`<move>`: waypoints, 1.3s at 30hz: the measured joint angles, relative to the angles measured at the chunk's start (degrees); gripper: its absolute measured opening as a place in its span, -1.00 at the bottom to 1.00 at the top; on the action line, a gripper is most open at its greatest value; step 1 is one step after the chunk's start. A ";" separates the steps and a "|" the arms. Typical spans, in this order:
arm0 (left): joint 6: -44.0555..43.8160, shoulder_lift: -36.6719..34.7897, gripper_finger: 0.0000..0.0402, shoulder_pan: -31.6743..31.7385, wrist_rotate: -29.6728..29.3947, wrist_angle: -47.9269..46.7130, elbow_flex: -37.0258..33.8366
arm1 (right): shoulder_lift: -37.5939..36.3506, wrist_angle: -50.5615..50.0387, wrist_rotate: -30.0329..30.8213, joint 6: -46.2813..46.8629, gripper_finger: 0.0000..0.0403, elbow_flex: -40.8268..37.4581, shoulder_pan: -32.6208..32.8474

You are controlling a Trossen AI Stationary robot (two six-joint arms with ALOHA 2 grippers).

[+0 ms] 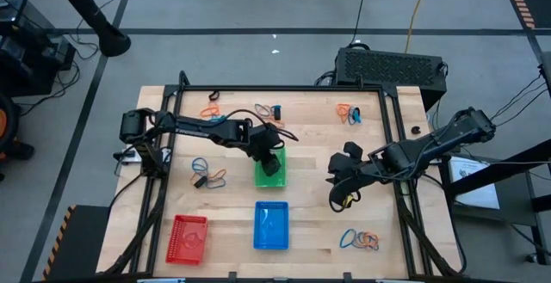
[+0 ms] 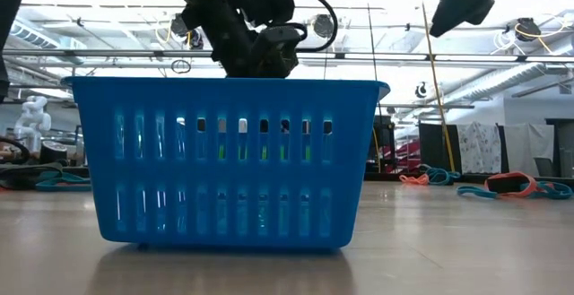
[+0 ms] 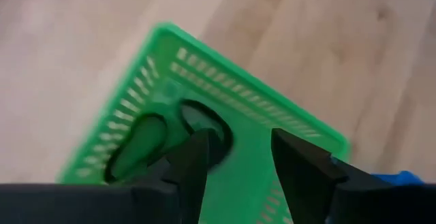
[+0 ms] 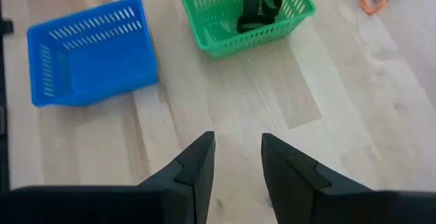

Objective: Sort rubber bands into baskets
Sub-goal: Put the black rubberband into the green bin

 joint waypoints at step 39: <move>27.94 1.28 -0.16 54.29 -5.84 -17.59 0.00 | 0.02 1.00 -7.08 6.28 -0.43 0.00 -25.02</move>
